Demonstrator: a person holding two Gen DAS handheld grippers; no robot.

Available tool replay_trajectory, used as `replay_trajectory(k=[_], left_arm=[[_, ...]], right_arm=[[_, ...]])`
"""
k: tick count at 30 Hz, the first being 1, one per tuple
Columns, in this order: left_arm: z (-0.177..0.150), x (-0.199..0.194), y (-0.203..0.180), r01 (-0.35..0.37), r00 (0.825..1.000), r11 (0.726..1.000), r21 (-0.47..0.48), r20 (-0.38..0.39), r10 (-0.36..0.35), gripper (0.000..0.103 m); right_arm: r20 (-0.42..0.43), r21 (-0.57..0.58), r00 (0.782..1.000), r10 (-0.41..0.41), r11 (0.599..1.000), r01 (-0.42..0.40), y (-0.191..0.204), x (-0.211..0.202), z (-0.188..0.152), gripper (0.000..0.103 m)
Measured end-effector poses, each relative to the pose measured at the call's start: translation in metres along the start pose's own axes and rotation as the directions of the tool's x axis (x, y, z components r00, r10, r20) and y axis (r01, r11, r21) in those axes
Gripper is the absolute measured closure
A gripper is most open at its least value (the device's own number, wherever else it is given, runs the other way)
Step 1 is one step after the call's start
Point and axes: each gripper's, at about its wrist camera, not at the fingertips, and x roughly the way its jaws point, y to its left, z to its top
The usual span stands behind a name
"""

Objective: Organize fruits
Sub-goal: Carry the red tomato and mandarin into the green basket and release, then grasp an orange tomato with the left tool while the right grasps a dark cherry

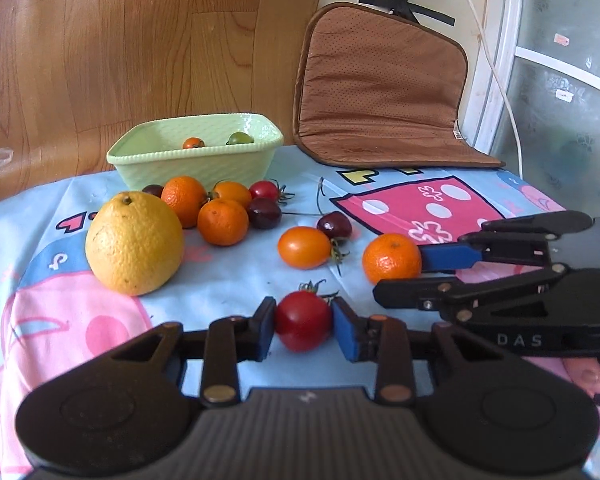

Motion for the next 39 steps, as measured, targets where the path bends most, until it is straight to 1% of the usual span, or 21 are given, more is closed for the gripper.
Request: replay_trajectory(k=[2, 4, 7, 10, 13, 16, 20, 23, 24, 25, 26, 27, 28, 29, 31, 34, 37, 39], left_arm=[[0.003, -0.005, 0.005, 0.035, 0.999, 0.999, -0.032, 0.008, -0.035, 0.073], [0.010, -0.013, 0.009, 0.055, 0.998, 0.997, -0.045, 0.032, -0.053, 0.073], [0.030, -0.019, 0.019, 0.077, 0.995, 0.995, -0.064, 0.072, -0.072, 0.073], [0.061, -0.016, 0.033, 0.059, 0.993, 0.995, -0.078, 0.110, -0.050, 0.073], [0.092, 0.001, 0.053, 0.024, 0.990, 0.996, -0.086, 0.140, -0.012, 0.073], [0.118, 0.031, 0.079, -0.013, 0.992, 0.990, -0.138, 0.126, 0.031, 0.073], [0.135, 0.069, 0.106, -0.052, 0.993, 0.980, -0.191, 0.091, 0.070, 0.073], [0.139, 0.090, 0.113, -0.080, 0.994, 0.978, -0.195, 0.057, 0.092, 0.072], [0.140, 0.096, 0.113, -0.093, 0.994, 0.978, -0.189, 0.045, 0.103, 0.068], [0.140, 0.101, 0.113, -0.100, 0.994, 0.977, -0.189, 0.029, 0.107, 0.067], [0.141, 0.103, 0.113, -0.092, 0.995, 0.976, -0.197, 0.022, 0.098, 0.065], [0.140, 0.098, 0.116, -0.080, 0.996, 0.976, -0.203, 0.031, 0.088, 0.060], [0.140, 0.095, 0.115, -0.083, 0.995, 0.977, -0.197, 0.040, 0.093, 0.057], [0.139, 0.091, 0.115, -0.089, 0.994, 0.978, -0.189, 0.048, 0.100, 0.054], [0.138, 0.078, 0.110, -0.082, 0.993, 0.979, -0.184, 0.067, 0.096, 0.054], [0.127, 0.047, 0.110, -0.043, 0.992, 0.979, -0.201, 0.107, 0.066, 0.054], [0.103, 0.008, 0.109, -0.014, 0.988, 0.975, -0.222, 0.149, 0.048, 0.053], [0.082, -0.014, 0.109, -0.013, 0.984, 0.971, -0.238, 0.170, 0.055, 0.051]], right_arm=[[0.018, 0.007, 1.000, 0.018, 1.000, -0.019, 0.003, -0.004, -0.001, 0.064], [0.045, 0.032, 0.998, 0.046, 0.998, -0.047, 0.004, -0.009, 0.003, 0.064], [0.105, 0.055, 0.993, 0.058, 0.996, -0.064, 0.004, -0.010, 0.019, 0.064], [0.163, 0.059, 0.986, 0.041, 0.997, -0.052, -0.001, 0.001, 0.044, 0.064], [0.188, 0.079, 0.981, 0.046, 0.995, -0.062, -0.012, 0.026, 0.071, 0.064], [0.180, 0.106, 0.983, 0.037, 0.993, -0.057, -0.023, 0.062, 0.093, 0.064], [0.143, 0.113, 0.990, 0.017, 0.993, -0.033, -0.034, 0.100, 0.107, 0.064], [0.105, 0.092, 0.994, 0.006, 0.996, -0.016, -0.036, 0.120, 0.109, 0.063], [0.098, 0.086, 0.995, -0.001, 0.996, -0.008, -0.036, 0.123, 0.109, 0.063], [0.098, 0.081, 0.995, -0.005, 0.997, -0.003, -0.036, 0.124, 0.108, 0.063], [0.099, 0.080, 0.995, -0.003, 0.997, -0.005, -0.035, 0.123, 0.108, 0.061], [0.106, 0.083, 0.994, 0.001, 0.996, -0.010, -0.036, 0.121, 0.107, 0.059], [0.115, 0.086, 0.993, 0.000, 0.996, -0.010, -0.036, 0.117, 0.106, 0.055], [0.122, 0.087, 0.993, -0.004, 0.996, -0.006, -0.036, 0.114, 0.106, 0.055], [0.135, 0.088, 0.991, -0.009, 0.996, -0.003, -0.033, 0.103, 0.104, 0.055], [0.157, 0.084, 0.988, 0.004, 0.996, -0.017, -0.028, 0.080, 0.096, 0.055], [0.161, 0.108, 0.987, 0.008, 0.994, -0.025, -0.027, 0.051, 0.078, 0.055], [0.153, 0.131, 0.988, 0.022, 0.990, -0.042, -0.024, 0.034, 0.062, 0.055]])
